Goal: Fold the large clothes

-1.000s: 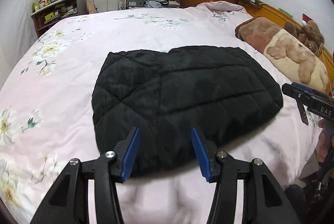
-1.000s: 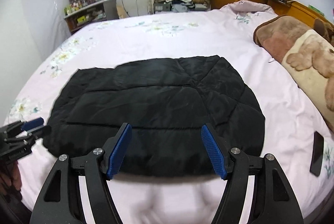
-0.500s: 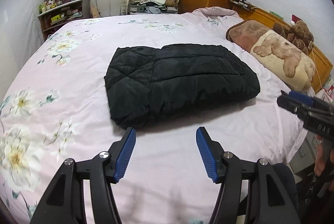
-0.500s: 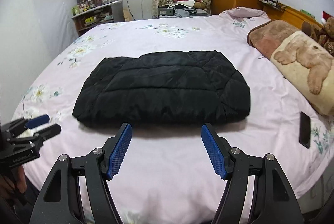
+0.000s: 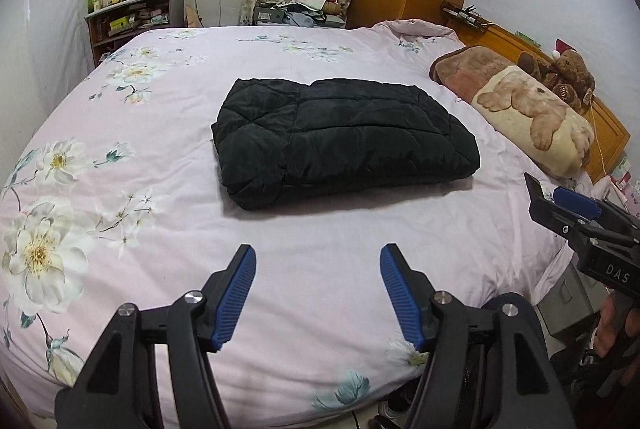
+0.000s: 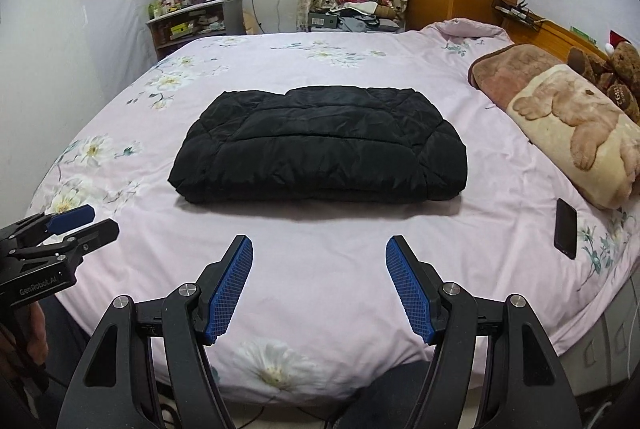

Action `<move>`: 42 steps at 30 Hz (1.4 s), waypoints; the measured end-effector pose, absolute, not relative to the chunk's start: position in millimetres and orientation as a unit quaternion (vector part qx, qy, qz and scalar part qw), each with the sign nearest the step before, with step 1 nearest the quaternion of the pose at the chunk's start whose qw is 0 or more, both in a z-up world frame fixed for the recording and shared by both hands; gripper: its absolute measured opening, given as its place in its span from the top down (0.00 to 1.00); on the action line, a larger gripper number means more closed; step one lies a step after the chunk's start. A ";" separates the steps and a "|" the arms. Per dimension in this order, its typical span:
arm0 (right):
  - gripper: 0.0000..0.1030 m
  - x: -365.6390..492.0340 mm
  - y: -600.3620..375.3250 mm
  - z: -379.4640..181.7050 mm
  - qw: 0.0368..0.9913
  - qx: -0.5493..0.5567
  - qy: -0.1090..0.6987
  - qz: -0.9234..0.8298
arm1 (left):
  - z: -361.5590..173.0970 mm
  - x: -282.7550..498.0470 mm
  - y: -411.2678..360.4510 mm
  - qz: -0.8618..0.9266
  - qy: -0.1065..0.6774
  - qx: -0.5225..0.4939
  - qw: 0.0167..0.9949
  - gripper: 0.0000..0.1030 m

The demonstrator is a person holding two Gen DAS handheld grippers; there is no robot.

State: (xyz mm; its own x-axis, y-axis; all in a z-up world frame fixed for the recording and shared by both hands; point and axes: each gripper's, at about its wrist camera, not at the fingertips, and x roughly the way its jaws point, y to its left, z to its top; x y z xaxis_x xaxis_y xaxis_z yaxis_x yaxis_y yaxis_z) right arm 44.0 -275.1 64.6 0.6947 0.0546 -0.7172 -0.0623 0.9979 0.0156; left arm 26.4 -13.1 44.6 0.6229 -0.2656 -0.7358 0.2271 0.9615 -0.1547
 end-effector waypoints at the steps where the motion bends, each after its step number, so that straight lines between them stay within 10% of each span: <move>1: 0.33 42.6 -275.0 65.6 0.921 -0.007 0.387 0.032 | 45.3 25.0 -13.5 -0.137 0.410 -0.022 0.901 0.34; 42: 0.33 45.2 -290.5 57.7 0.920 0.001 0.392 0.020 | 44.9 27.4 -29.9 -0.136 0.413 -0.014 0.901 0.34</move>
